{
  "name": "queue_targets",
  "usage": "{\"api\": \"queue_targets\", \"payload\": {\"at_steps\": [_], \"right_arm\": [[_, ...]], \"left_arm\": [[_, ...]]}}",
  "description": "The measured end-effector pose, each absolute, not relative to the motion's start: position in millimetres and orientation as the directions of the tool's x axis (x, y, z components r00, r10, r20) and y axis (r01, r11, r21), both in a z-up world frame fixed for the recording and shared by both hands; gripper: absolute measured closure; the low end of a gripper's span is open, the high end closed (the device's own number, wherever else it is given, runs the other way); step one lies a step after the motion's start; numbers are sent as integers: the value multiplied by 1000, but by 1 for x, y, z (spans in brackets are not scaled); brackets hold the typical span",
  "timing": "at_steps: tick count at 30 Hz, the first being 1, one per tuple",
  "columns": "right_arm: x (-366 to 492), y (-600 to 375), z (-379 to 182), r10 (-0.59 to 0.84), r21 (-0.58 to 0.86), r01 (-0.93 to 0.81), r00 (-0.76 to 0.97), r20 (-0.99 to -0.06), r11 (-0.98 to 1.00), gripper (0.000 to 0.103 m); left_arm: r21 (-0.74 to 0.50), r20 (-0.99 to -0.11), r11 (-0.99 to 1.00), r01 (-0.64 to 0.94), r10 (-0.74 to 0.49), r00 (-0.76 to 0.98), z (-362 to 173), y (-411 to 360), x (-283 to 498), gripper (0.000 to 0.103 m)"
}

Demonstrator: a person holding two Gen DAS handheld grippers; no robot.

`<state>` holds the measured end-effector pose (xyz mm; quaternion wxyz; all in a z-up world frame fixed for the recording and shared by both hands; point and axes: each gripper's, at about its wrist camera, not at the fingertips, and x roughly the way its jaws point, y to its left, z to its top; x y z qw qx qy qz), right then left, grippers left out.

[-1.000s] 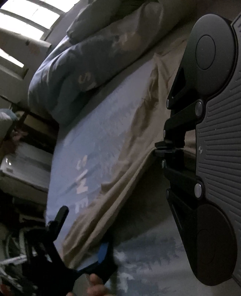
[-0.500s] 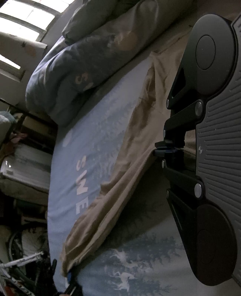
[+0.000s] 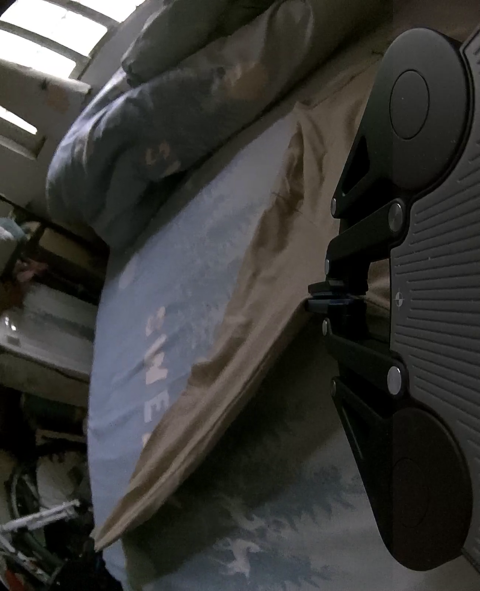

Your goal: Fold clothes

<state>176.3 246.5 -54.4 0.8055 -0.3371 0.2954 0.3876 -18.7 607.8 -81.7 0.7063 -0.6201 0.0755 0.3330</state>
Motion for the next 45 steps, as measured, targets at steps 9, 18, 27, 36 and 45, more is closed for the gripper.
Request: {"api": "queue_targets", "payload": {"at_steps": [9, 18, 27, 36, 45], "right_arm": [[168, 244, -70, 392, -300, -847, 482, -784, 440, 94], [142, 227, -41, 449, -245, -828, 494, -745, 505, 88], [121, 183, 4, 491, -191, -766, 559, -668, 614, 64], [127, 130, 25, 450, -119, -668, 610, -652, 735, 64], [90, 46, 62, 373, -99, -548, 679, -632, 830, 52]], "left_arm": [[-684, -627, 172, -709, 358, 692, -69, 646, -9, 31], [-354, -770, 591, -725, 255, 584, -66, 663, 86, 47], [-327, -723, 631, -704, 313, 616, -67, 656, 95, 94], [-354, -661, 571, -741, 408, 630, -68, 661, 98, 94], [-359, -704, 517, -777, 396, 589, -73, 667, 70, 74]]}}
